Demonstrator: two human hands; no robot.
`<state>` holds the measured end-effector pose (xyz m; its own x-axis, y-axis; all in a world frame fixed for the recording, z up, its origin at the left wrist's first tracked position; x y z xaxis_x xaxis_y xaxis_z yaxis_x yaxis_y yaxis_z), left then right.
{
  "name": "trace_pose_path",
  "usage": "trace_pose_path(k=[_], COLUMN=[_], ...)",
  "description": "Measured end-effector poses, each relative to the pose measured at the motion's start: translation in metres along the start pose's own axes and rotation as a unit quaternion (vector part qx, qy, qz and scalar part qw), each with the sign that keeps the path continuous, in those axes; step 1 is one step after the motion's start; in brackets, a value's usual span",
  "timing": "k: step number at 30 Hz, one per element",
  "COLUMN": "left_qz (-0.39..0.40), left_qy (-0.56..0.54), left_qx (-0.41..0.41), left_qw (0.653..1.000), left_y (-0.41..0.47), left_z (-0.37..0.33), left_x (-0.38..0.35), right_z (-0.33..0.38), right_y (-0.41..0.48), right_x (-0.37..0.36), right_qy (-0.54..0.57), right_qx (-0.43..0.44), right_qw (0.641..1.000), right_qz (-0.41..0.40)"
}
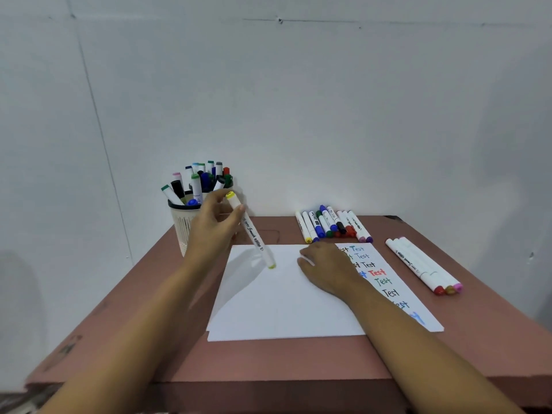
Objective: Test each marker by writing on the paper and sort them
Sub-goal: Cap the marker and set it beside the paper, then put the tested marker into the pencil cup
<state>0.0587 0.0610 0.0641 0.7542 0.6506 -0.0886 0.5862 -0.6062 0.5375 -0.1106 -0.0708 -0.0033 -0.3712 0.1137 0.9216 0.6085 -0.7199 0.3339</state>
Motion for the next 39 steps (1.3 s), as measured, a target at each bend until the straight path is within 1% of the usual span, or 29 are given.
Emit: trace_pose_path(k=[3,10,13,17,19,21,24,28,30,31,35,37,39], left_qz=[-0.003,-0.031,-0.047,-0.071,-0.068,-0.056,-0.035,0.008,0.022,0.023,0.004,-0.020,-0.040], left_qy=[0.060,0.103,0.148,0.179,0.218,0.277,0.370,0.477,0.524,0.536,0.532,0.524,0.513], left_qx=[-0.022,-0.070,-0.092,-0.111,-0.118,-0.120,-0.123,-0.097,-0.096,-0.104,-0.177,-0.245,-0.323], left_qw=[0.998,0.992,0.984,0.975,0.966,0.952,0.920,0.874,0.846,0.837,0.828,0.816,0.795], left_y=[0.015,0.050,0.070,0.092,0.100,0.101,0.095,0.089,0.088,0.088,0.081,0.071,0.055], left_z=[-0.011,-0.059,-0.077,-0.093,-0.092,-0.085,-0.065,-0.035,-0.023,-0.019,-0.016,-0.019,-0.024], left_x=[0.008,0.021,0.030,0.038,0.039,0.039,0.042,0.050,0.054,0.056,0.057,0.052,0.040], right_z=[0.002,0.002,0.003,0.003,0.004,0.004,0.004,0.003,0.004,0.004,0.003,0.003,0.004], right_y=[-0.002,-0.002,-0.001,-0.002,-0.002,-0.003,-0.004,-0.003,-0.003,-0.003,-0.003,-0.002,-0.002], right_x=[0.003,0.004,0.004,0.005,0.006,0.006,0.007,0.007,0.006,0.006,0.006,0.006,0.006], right_qy=[-0.004,-0.017,-0.023,-0.027,-0.023,-0.023,-0.022,-0.021,-0.021,-0.020,-0.021,-0.020,-0.020], right_qx=[0.002,0.000,0.000,-0.001,-0.002,-0.002,-0.004,-0.007,-0.009,-0.010,-0.011,-0.011,-0.010], right_qw=[1.000,1.000,1.000,0.999,0.999,0.999,0.999,0.999,0.999,0.999,0.999,0.999,0.999], right_qz=[0.009,0.017,0.020,0.027,0.028,0.026,0.025,0.027,0.029,0.030,0.027,0.025,0.024])
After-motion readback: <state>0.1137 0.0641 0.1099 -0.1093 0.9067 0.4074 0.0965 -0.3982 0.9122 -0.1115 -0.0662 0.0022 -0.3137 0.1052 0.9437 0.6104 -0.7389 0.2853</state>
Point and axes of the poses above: each hand's wrist, its own y-axis towards the middle knuckle, its own x-axis out of the back of the hand, z = x × y, the point moved 2 cm from there along y, towards the middle knuckle, and after that the axes turned 5 degrees about -y, right-handed, at the moved point
